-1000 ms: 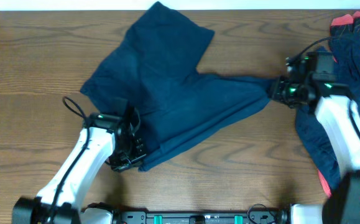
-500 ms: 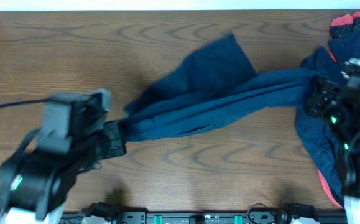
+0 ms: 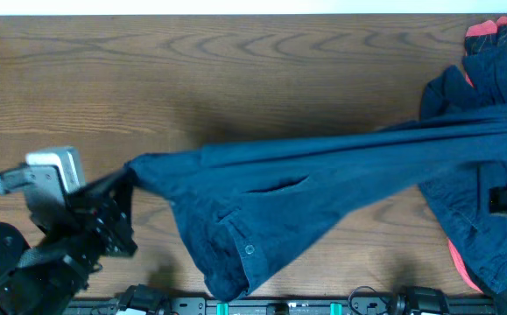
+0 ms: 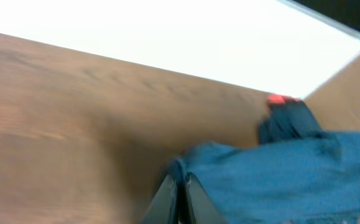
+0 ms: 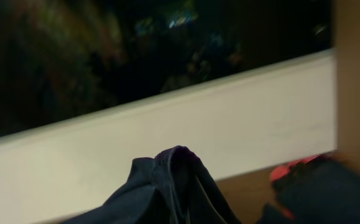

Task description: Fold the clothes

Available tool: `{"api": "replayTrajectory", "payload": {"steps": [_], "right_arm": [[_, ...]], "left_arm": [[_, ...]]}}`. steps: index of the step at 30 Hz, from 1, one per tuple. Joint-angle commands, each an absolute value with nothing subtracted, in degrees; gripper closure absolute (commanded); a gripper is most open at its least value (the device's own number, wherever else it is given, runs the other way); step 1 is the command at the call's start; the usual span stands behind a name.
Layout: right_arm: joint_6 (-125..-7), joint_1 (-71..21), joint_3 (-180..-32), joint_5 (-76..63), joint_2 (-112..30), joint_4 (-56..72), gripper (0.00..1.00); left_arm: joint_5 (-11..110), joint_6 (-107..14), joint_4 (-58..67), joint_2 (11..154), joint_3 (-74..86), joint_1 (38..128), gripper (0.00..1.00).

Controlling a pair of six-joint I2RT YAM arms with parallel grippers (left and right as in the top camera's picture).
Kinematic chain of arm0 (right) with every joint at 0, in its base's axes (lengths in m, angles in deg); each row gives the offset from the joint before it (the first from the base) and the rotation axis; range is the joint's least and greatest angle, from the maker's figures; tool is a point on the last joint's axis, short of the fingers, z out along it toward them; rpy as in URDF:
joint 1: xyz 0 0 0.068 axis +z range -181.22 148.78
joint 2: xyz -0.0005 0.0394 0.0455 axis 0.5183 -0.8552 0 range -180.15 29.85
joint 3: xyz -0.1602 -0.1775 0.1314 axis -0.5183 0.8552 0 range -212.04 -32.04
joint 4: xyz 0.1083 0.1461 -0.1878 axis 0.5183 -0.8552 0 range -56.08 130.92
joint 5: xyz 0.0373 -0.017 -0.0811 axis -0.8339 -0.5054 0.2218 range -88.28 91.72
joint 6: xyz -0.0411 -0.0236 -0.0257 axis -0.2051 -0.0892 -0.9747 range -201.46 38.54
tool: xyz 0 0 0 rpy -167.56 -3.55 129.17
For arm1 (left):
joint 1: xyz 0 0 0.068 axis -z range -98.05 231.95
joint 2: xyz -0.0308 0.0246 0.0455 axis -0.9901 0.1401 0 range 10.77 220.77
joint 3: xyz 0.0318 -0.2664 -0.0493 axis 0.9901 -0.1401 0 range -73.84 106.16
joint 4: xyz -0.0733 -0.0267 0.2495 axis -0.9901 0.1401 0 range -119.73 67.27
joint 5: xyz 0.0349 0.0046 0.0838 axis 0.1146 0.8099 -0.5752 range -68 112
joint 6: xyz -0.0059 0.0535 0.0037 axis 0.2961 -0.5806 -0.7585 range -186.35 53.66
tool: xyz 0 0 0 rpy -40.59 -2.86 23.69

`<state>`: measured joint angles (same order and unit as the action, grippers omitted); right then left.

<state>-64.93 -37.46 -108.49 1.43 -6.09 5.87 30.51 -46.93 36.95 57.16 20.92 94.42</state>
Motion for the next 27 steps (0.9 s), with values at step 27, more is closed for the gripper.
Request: {"api": "replayTrajectory", "payload": {"steps": [27], "right_arm": [[-66.74, -38.29, -109.32, -3.34, -37.74, 6.57, 0.99]], "left_arm": [[49.02, -50.68, 33.62, 101.46, 20.87, 95.25, 0.85]]}}
